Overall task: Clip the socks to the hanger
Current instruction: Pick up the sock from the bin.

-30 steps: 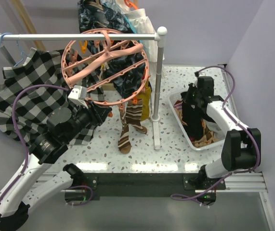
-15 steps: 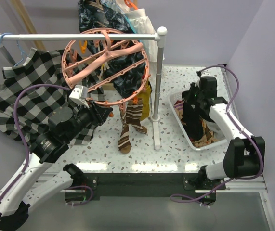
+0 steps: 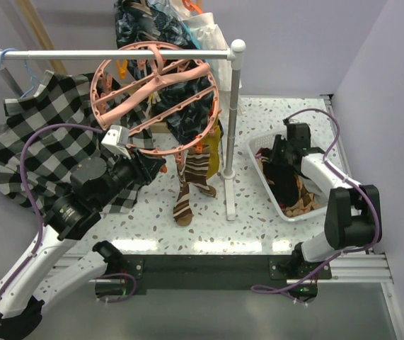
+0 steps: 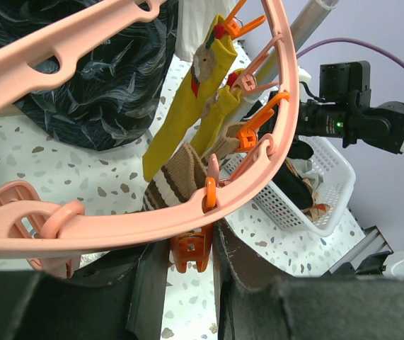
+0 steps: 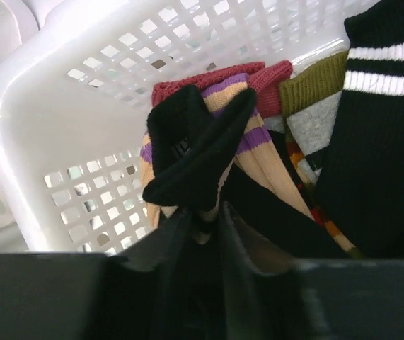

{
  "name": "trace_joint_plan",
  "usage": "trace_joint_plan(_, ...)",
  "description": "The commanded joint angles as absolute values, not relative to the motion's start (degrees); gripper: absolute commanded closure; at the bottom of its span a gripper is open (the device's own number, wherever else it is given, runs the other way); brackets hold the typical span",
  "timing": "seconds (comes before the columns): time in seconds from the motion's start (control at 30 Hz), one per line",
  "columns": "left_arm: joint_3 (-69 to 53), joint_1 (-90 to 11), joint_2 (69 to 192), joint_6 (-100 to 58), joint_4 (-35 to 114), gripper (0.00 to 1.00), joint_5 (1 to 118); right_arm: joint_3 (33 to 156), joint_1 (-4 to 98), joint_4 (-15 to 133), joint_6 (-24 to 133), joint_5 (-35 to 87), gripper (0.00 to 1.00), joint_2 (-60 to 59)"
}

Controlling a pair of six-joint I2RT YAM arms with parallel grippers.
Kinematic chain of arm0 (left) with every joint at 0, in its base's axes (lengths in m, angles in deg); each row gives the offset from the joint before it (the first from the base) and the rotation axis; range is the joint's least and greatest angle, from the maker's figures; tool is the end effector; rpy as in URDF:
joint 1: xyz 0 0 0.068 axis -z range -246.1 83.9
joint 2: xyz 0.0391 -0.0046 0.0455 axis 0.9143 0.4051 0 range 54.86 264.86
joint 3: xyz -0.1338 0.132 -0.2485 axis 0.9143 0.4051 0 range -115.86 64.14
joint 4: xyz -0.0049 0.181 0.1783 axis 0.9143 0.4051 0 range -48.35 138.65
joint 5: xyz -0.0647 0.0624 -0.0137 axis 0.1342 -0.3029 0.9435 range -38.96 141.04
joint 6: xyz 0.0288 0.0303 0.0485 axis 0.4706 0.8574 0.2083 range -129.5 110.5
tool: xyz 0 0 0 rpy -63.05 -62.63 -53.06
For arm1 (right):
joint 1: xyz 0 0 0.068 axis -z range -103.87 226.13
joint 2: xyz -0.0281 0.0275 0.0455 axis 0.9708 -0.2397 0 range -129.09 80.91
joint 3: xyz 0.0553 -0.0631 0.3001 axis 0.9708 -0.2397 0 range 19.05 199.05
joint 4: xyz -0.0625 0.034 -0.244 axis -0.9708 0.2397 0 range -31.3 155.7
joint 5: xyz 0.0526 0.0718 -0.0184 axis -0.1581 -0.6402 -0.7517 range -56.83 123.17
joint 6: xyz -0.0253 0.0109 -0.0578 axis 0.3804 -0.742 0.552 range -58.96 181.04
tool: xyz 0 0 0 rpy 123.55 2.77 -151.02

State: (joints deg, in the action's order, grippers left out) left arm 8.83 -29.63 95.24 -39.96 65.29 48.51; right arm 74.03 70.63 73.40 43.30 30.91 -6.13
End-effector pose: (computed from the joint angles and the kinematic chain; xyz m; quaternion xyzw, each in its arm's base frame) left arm 0.1013 -0.0722 0.4108 0.0254 0.7583 -0.3452 0.5525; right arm 0.3201 0.0329 0.2519 0.0918 0.9250 0.0922 0.3571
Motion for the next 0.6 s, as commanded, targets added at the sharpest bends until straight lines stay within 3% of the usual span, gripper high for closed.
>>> trace_joint_plan(0.0,6.4,-29.7,95.3,-40.3,63.3,1.00,49.1,74.2,70.9,70.4,45.0,32.6,0.66,-5.8)
trace_joint_plan(0.57,6.6,-29.7,94.9,-40.7,62.9,1.00,49.4,72.0,71.9,68.9,43.2,40.2,0.67,0.4)
